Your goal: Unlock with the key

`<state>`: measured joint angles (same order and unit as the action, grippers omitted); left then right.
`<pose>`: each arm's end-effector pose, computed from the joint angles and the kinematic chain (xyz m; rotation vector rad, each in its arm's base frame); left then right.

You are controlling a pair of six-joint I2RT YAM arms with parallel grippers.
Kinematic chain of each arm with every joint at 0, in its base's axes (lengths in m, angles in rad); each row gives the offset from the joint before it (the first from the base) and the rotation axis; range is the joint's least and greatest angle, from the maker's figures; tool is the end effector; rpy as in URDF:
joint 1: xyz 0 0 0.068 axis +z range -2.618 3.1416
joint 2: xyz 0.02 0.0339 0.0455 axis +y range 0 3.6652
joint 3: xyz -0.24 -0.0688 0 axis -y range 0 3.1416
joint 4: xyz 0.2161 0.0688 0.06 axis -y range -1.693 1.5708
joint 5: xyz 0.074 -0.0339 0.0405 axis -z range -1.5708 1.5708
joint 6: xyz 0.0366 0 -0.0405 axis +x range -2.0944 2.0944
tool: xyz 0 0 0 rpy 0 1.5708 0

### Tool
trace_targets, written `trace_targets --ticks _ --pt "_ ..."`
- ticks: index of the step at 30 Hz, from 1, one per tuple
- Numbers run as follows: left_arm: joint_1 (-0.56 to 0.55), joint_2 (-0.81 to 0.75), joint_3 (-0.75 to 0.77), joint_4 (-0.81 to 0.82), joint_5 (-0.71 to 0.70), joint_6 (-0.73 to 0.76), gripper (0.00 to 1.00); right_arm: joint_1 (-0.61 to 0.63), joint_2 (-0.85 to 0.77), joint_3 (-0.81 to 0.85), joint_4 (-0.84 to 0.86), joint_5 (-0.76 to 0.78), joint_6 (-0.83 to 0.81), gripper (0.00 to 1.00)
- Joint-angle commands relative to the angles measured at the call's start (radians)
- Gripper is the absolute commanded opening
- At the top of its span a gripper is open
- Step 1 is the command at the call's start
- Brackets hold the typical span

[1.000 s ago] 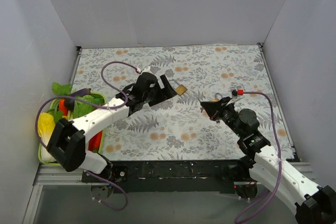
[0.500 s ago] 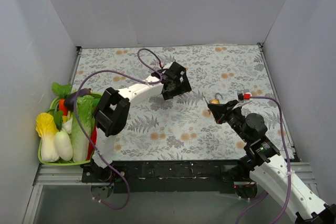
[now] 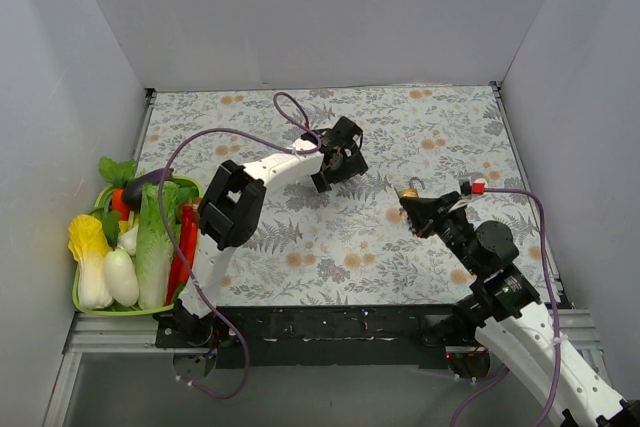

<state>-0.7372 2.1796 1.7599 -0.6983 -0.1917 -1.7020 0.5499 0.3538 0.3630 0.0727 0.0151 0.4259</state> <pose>0.3209 -0.2820 0.1783 -1.3367 2.4207 -0.5065 0.1031 0.0626 0.2677 -0.0827 1.5358 0.7723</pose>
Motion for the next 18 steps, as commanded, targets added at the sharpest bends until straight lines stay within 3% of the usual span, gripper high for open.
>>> trace_targets --ticks 1,8,18 --pt "-0.004 0.04 0.093 -0.026 -0.025 -0.056 0.95 -0.002 -0.025 0.002 0.019 -0.009 -0.01 0.01" --pt "0.005 0.154 0.303 -0.121 -0.095 -0.048 0.94 -0.002 -0.064 -0.004 -0.007 -0.037 -0.006 0.01" --pt "0.061 0.16 0.283 -0.084 -0.11 -0.045 0.94 -0.002 -0.141 0.002 -0.071 -0.021 -0.012 0.01"
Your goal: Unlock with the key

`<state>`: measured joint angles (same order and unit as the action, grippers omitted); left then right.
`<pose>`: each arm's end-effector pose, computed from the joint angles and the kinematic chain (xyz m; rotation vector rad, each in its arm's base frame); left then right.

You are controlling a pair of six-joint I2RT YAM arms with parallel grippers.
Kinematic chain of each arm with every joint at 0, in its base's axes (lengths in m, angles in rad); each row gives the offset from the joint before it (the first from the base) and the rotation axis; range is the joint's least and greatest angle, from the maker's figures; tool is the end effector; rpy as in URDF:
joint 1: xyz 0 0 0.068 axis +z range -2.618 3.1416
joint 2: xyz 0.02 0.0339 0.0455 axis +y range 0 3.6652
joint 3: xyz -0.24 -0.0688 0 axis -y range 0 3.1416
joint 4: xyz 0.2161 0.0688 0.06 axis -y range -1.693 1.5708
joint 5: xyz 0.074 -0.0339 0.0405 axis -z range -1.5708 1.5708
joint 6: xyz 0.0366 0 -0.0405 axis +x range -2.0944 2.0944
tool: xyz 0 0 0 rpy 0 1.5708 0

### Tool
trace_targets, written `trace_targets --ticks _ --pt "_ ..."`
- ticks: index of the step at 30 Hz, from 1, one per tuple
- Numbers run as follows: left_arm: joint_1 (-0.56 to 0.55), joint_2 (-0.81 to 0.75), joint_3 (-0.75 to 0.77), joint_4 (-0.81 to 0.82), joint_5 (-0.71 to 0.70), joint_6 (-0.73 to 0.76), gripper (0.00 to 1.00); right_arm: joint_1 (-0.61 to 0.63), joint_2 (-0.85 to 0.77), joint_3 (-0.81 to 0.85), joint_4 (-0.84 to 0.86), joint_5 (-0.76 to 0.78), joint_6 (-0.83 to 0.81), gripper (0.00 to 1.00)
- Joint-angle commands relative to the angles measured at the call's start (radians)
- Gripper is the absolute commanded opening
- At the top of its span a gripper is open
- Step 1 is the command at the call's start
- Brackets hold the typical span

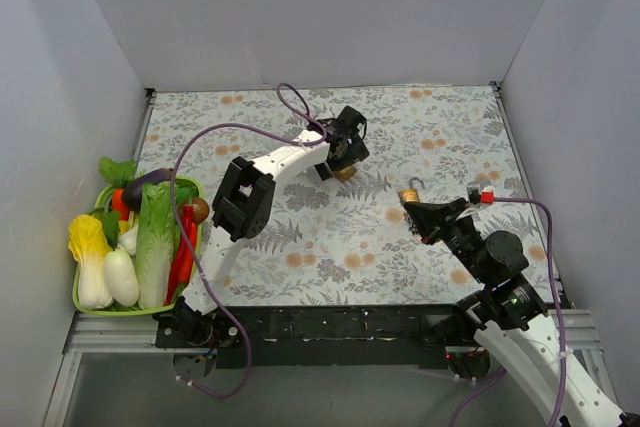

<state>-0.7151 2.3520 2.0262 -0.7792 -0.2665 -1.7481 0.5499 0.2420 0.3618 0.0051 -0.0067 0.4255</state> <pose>0.3552 -0.2957 0.1739 -1.4073 2.3042 -0.4833 0.0886 0.0546 0.2702 -0.0987 1.4930 0.7991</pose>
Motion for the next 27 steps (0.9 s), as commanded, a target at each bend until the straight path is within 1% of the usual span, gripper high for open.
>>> trace_targets --ticks 1,6,10,16,22,27 --pt "0.042 -0.008 0.016 0.003 -0.034 0.008 0.94 -0.002 -0.032 0.002 -0.004 0.001 -0.013 0.01" --pt "0.068 0.02 0.02 0.007 -0.046 0.039 0.94 -0.002 -0.03 0.002 -0.025 0.001 -0.014 0.01" --pt "0.075 0.02 -0.004 0.105 -0.042 0.1 0.93 -0.002 -0.021 0.0 -0.02 0.001 -0.013 0.01" --pt "0.077 0.038 0.006 0.208 -0.027 0.179 0.93 -0.002 -0.004 -0.015 -0.014 0.001 -0.013 0.01" --pt "0.091 0.092 0.068 0.225 -0.005 0.21 0.92 -0.002 0.008 -0.021 -0.014 0.001 -0.014 0.01" --pt "0.098 0.099 0.068 0.23 0.023 0.225 0.91 -0.002 -0.012 -0.017 -0.036 0.042 -0.021 0.01"
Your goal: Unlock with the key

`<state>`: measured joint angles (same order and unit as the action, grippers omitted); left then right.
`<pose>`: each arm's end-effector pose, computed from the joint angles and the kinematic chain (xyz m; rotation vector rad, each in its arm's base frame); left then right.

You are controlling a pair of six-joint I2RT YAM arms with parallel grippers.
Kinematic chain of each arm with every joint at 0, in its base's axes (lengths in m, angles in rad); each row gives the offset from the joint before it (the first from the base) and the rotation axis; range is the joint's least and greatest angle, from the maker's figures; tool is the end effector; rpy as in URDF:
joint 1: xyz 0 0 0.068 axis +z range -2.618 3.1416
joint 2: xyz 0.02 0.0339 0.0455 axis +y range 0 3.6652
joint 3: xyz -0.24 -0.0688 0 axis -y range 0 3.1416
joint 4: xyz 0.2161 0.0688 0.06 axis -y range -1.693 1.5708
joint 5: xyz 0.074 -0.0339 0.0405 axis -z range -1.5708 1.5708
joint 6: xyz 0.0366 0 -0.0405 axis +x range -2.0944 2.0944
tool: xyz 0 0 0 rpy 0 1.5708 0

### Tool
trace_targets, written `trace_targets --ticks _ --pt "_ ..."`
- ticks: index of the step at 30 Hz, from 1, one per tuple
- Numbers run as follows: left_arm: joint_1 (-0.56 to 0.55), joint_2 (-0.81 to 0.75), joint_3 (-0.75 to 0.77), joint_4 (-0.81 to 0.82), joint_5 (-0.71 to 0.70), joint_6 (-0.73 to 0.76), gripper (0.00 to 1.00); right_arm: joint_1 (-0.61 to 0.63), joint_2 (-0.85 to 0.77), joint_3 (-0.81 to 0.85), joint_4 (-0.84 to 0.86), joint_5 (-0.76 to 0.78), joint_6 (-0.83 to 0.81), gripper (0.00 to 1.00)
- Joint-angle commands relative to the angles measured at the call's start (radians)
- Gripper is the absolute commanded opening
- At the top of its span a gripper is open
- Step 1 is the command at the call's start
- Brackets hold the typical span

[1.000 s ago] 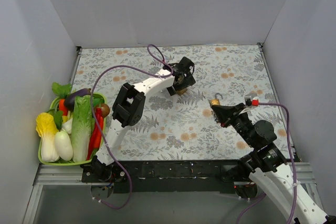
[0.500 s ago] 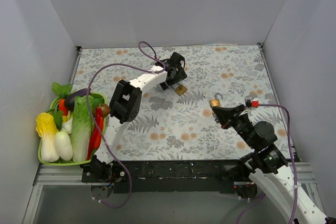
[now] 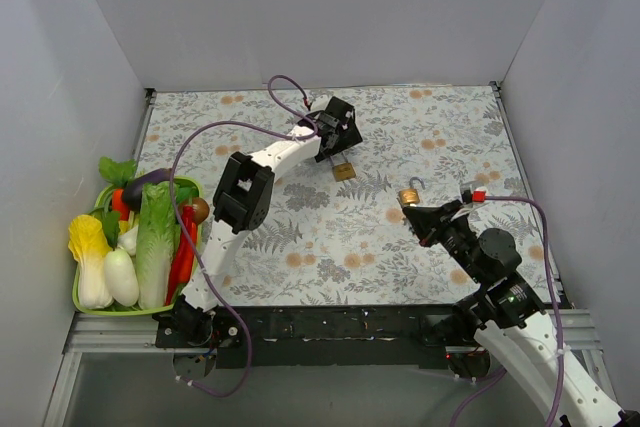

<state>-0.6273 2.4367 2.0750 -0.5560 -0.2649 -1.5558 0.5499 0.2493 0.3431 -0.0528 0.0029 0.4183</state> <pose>0.4044 -0.2814 0.1618 -1.2428 2.2253 -0.6088 0.0917 0.0561 0.2572 -0.1015 1.5768 0.7641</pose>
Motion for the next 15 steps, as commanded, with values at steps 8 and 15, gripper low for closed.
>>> trace_targets --ticks 8,15 --pt "-0.029 -0.126 -0.176 -0.09 -0.074 -0.017 0.89 -0.002 -0.012 -0.004 0.031 0.029 -0.007 0.01" --pt "-0.086 -0.05 -0.096 -0.281 -0.106 -0.015 0.88 -0.002 -0.015 -0.013 0.034 0.017 0.005 0.01"
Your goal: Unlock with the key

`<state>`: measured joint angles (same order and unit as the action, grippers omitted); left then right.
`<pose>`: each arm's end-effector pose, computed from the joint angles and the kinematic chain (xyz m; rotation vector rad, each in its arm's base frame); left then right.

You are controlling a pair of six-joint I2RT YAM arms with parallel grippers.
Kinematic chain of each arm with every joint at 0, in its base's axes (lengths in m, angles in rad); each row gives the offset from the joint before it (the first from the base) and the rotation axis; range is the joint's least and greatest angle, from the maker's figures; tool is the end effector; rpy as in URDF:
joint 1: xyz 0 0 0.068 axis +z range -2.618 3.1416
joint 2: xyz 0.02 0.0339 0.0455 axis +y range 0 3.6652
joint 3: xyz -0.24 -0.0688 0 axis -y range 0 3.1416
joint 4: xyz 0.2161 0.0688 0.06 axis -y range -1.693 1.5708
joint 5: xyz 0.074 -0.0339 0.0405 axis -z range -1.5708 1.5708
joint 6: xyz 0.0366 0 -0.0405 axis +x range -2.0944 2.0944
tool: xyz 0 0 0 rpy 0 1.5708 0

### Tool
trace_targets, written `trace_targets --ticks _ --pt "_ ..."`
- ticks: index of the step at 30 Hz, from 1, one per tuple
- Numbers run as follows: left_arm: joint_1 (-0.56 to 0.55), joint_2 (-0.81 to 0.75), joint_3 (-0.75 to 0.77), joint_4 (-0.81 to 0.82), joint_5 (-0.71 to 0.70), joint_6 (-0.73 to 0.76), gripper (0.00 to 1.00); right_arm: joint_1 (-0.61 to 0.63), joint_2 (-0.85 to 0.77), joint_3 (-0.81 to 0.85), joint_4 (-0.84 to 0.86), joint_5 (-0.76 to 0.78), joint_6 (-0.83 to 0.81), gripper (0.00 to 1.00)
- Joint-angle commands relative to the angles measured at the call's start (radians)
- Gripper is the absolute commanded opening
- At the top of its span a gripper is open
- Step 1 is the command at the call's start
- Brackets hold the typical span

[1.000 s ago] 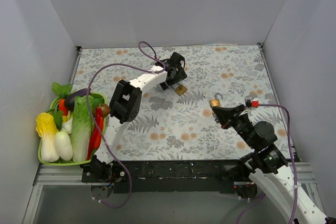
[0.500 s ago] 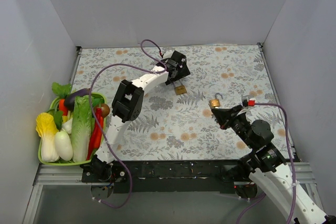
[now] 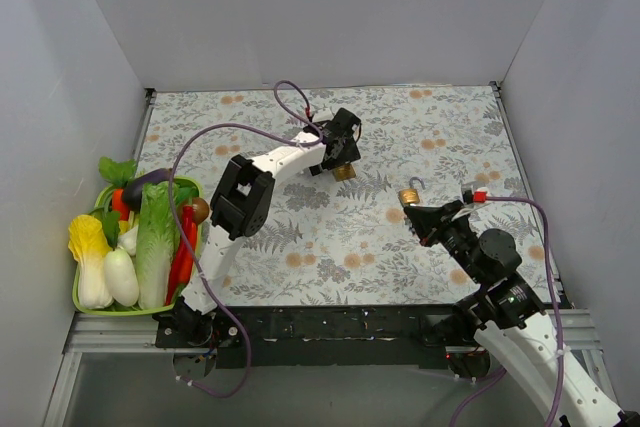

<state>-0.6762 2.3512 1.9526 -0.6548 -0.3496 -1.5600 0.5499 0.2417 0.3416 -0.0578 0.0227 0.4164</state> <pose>0.3705 -0.2812 0.1613 -1.2109 2.2778 -0.4142 0.0912 0.0550 0.2569 -0.0865 1.5744 0.7481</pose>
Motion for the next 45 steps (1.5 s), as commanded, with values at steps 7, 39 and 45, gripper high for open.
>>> trace_targets --ticks 7,39,45 --pt "-0.056 0.048 0.028 -0.158 0.018 -0.014 0.88 -0.002 -0.039 0.0 -0.005 0.002 0.007 0.01" --pt "-0.071 0.204 0.13 -0.19 0.081 0.182 0.69 -0.002 -0.028 -0.004 -0.008 -0.012 0.033 0.01" --pt "-0.079 0.241 0.151 -0.249 0.093 0.273 0.65 -0.001 -0.022 -0.006 -0.004 -0.012 0.036 0.01"
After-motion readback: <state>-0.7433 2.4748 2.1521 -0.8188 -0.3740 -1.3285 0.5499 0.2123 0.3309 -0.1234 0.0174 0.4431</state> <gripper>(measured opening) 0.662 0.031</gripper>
